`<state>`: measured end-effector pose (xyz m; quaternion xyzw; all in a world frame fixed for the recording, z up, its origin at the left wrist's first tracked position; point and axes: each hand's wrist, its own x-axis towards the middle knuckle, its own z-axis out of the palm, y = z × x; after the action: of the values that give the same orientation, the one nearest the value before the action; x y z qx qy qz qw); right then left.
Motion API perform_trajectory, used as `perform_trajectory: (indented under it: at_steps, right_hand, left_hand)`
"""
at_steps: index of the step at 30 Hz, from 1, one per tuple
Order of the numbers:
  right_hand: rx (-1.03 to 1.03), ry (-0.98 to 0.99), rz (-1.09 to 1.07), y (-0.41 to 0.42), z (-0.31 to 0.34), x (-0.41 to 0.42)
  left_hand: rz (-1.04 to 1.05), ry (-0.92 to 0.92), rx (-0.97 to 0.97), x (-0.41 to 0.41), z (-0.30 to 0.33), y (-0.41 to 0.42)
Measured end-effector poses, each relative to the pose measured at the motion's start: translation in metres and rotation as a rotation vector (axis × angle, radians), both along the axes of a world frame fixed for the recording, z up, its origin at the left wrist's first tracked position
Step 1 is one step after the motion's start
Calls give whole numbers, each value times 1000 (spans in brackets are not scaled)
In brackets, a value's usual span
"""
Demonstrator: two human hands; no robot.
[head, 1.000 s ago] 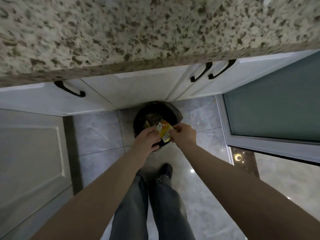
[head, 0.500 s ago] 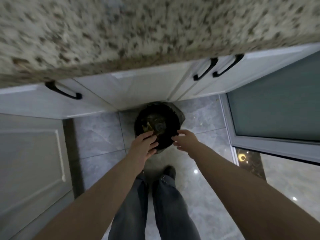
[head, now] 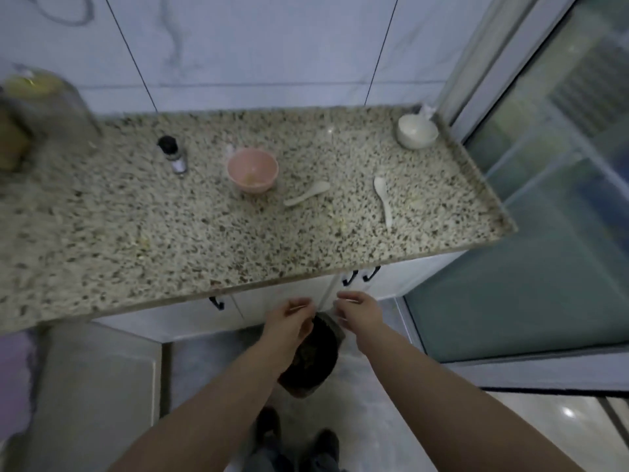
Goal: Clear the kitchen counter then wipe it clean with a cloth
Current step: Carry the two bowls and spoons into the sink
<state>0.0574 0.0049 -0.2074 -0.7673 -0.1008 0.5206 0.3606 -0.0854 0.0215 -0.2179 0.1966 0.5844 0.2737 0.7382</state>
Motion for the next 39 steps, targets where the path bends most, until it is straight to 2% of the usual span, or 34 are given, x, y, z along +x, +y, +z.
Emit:
perform_trajectory:
  at_steps: [7,16,23,31,34,39]
  right_hand:
    - [153,-3,-26,28,72,-3]
    - [276,-44,9,52,119,-4]
    - [302,-72,21,64,129,3]
    - [308,-67,25,101,120,47]
    - [287,-54,59,124,108,66]
    - [206,-64,158,180,91,96]
  left_hand:
    - [-25,-62,143,-14,78,25]
    - [-44,44,255,-30,123,74]
    - [-92,43,271,-19,126,90]
    - [-90,79,200,3,110,121]
    - [-37,79,163,12,101,142]
    - [181,40,31,26,93,185]
